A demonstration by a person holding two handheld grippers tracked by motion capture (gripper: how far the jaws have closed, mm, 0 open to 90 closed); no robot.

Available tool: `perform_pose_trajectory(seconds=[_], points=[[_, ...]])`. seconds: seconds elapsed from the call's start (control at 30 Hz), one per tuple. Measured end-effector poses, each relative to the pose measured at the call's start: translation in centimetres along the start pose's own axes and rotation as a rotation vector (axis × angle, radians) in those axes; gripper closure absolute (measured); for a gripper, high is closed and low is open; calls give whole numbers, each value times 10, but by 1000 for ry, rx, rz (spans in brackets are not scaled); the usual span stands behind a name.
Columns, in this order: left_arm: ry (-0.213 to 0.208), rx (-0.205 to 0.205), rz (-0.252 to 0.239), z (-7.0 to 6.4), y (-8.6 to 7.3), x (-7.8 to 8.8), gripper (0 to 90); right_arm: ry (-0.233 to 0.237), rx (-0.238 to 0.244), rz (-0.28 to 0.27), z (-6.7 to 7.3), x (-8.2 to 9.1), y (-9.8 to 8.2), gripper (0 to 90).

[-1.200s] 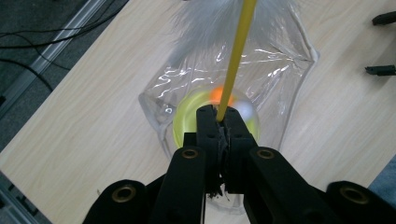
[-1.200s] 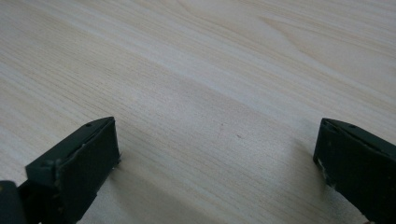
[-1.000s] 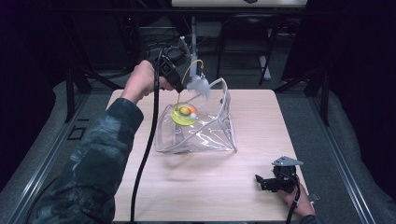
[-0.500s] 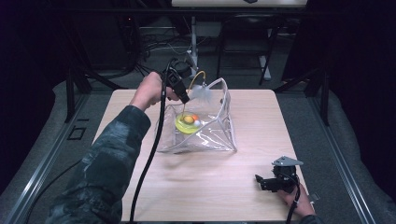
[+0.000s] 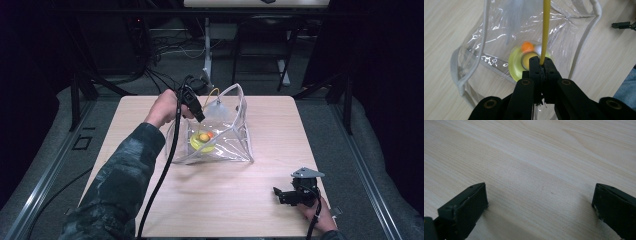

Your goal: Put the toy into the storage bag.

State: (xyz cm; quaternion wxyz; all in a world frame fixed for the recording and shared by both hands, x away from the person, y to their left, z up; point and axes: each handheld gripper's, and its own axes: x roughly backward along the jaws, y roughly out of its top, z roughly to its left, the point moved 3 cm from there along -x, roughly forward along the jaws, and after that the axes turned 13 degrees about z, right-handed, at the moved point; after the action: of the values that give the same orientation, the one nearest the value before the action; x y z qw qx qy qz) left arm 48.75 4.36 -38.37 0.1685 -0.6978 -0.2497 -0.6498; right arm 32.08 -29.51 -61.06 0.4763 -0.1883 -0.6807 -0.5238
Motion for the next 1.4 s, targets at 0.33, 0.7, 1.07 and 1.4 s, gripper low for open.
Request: perform_pose_trajectory(seconds=[0.33,0.7,1.07,1.4], points=[[-10,11,9,2,0,-20,882,3,0,15,0,1,0,0],[-18,26,10,6,-2,-37,881,3,2,16,0,1,0,0],[-36,48,29,9,-1,-55,879,2,0,-2,0,0,0,0],[-35,56,35,9,-1,-58,872,5,-4,-1,0,0,0,0]])
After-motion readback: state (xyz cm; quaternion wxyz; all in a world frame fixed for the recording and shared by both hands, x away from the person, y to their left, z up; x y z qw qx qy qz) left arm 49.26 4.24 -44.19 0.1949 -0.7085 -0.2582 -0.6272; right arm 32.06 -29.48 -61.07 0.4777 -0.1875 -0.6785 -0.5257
